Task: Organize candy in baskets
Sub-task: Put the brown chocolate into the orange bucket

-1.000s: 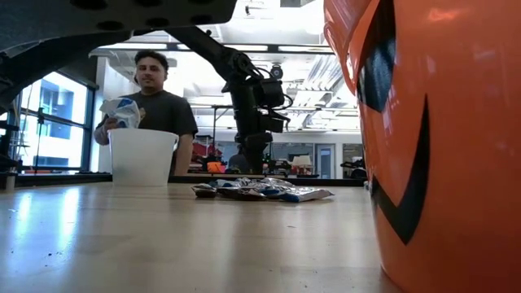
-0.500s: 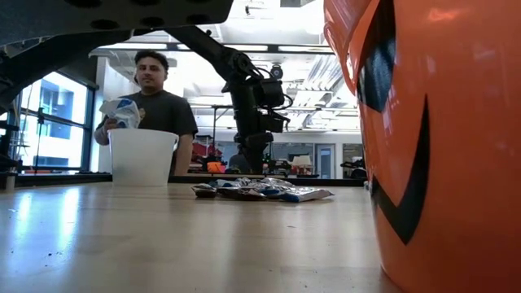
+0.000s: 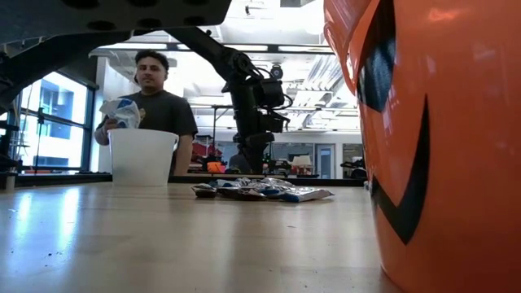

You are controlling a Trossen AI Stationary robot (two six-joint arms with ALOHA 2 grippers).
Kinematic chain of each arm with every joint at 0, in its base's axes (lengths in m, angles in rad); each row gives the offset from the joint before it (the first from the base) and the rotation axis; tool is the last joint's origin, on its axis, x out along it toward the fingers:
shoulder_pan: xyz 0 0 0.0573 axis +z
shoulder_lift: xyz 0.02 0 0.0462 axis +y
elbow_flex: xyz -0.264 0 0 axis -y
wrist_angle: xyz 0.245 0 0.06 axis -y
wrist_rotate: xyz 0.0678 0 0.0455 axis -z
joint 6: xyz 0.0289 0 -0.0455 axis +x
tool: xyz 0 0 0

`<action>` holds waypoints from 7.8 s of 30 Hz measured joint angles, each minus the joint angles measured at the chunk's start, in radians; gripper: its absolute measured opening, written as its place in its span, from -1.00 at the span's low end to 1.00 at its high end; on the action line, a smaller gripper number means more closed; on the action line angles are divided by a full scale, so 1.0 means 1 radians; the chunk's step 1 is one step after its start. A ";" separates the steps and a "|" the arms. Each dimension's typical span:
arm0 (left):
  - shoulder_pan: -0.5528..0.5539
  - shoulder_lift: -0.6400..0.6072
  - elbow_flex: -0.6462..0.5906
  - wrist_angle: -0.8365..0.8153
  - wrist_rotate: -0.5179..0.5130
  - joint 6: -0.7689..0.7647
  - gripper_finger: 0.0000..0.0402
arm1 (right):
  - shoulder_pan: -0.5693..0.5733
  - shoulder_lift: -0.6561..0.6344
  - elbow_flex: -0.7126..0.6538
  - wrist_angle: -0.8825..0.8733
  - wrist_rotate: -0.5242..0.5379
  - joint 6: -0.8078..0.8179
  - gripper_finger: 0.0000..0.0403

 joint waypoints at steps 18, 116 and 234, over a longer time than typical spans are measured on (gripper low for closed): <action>0.000 0.000 0.000 0.000 0.000 0.001 -0.42 | 0.000 0.000 0.000 0.000 0.000 0.000 -0.32; 0.047 0.014 0.000 0.078 0.195 0.328 -0.42 | 0.000 0.000 0.000 0.000 0.000 0.000 -0.32; -0.699 -0.366 0.000 -0.052 0.069 -0.541 -0.99 | 0.000 0.002 0.000 0.001 0.000 0.000 -0.32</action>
